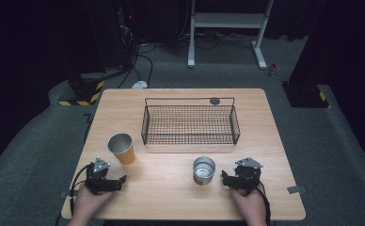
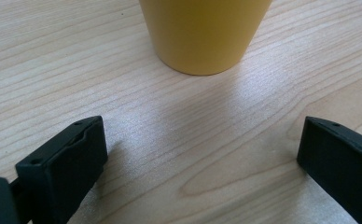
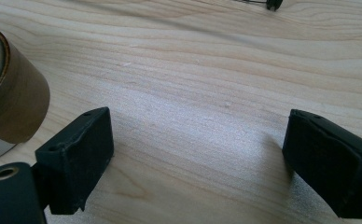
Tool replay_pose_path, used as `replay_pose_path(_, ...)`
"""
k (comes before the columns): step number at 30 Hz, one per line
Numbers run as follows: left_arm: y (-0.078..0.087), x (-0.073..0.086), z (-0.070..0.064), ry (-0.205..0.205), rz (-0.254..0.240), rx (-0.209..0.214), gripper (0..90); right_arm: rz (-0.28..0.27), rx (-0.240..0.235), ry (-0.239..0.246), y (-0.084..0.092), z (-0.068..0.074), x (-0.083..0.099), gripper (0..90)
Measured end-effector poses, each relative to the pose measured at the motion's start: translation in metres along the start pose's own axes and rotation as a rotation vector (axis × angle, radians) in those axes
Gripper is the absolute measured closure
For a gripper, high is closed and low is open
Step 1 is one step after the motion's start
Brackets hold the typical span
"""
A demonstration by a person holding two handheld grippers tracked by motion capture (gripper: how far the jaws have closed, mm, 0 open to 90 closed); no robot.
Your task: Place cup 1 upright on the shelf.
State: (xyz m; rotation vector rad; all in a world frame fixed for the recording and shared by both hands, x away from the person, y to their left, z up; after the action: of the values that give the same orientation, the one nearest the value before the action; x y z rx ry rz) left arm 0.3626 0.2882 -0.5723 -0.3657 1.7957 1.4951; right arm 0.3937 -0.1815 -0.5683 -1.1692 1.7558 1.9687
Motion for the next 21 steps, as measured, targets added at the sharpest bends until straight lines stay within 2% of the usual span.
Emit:
replay_pose_path(2, 0.0, 0.0, 0.0, 0.005, 0.009, -0.002, 1.8, 0.001, 0.0, -0.002, 0.0, 0.0, 0.0, 8.7)
replay_pose_path(7, 0.003, -0.001, 0.001, -0.019, 0.018, -0.02, 2.4, 0.002, 0.0, -0.004, 0.0, 0.0, 0.0, 8.7)
replay_pose_path(17, 0.009, -0.006, -0.002, -0.016, -0.027, 0.022, 2.0, 0.002, 0.0, -0.004, 0.0, 0.0, 0.0, 8.7)
replay_pose_path(21, 0.014, -0.01, -0.005, -0.002, -0.068, 0.04, 1.9, 0.002, 0.0, -0.004, 0.0, 0.0, 0.0, 8.7)
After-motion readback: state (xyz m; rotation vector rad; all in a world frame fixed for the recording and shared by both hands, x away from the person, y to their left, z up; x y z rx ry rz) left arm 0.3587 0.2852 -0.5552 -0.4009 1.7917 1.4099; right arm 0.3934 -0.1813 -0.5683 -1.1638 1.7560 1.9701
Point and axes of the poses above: each handheld gripper's, and its own axes: y roughly backward along the jaws, x roughly out of its underside, z roughly to its left, the point moved 6 cm from there along -y, roughly forward along the jaws, and after that the axes turned 3 degrees about y, right-handed, at the moved point
